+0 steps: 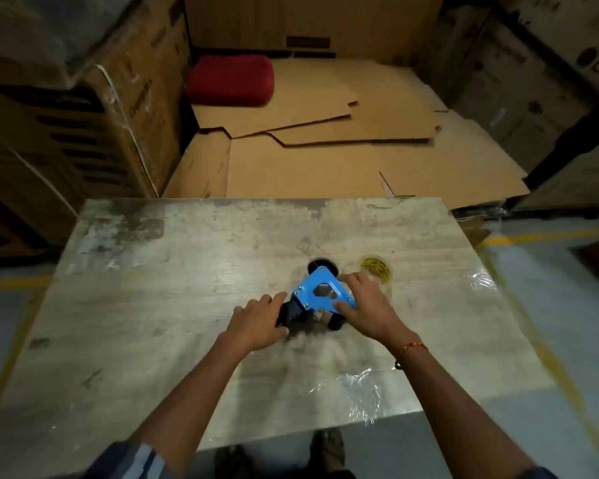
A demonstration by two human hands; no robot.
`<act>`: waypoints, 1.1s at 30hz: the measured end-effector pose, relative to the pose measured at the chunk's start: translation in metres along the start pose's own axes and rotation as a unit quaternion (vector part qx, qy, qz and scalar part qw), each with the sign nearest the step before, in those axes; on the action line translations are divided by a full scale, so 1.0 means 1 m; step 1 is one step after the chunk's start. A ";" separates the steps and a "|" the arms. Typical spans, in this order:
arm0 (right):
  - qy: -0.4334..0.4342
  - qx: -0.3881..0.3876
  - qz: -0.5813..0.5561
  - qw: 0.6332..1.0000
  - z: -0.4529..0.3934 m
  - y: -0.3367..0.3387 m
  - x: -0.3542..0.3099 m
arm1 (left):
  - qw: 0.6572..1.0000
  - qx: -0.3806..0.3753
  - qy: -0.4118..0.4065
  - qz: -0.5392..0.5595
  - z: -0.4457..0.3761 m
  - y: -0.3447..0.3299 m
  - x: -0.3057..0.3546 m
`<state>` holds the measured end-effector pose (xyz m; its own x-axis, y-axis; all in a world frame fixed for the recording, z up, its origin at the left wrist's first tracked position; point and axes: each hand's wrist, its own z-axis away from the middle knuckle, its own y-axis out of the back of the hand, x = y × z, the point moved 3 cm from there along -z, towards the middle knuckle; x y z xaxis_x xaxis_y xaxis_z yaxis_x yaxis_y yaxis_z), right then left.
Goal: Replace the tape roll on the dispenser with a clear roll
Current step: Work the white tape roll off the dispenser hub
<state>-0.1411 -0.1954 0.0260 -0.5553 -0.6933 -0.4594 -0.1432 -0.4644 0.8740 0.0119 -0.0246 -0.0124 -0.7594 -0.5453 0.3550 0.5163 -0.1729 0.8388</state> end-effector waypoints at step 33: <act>0.221 0.040 -0.316 0.922 -0.080 0.021 0.029 | 0.942 0.208 0.157 0.210 0.004 0.050 0.022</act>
<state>-0.0946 -0.2688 0.0181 0.0445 -0.4630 -0.8852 -0.3940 -0.8224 0.4104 0.0194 -0.0420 0.0395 -0.3337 -0.7209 0.6074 0.4957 0.4139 0.7636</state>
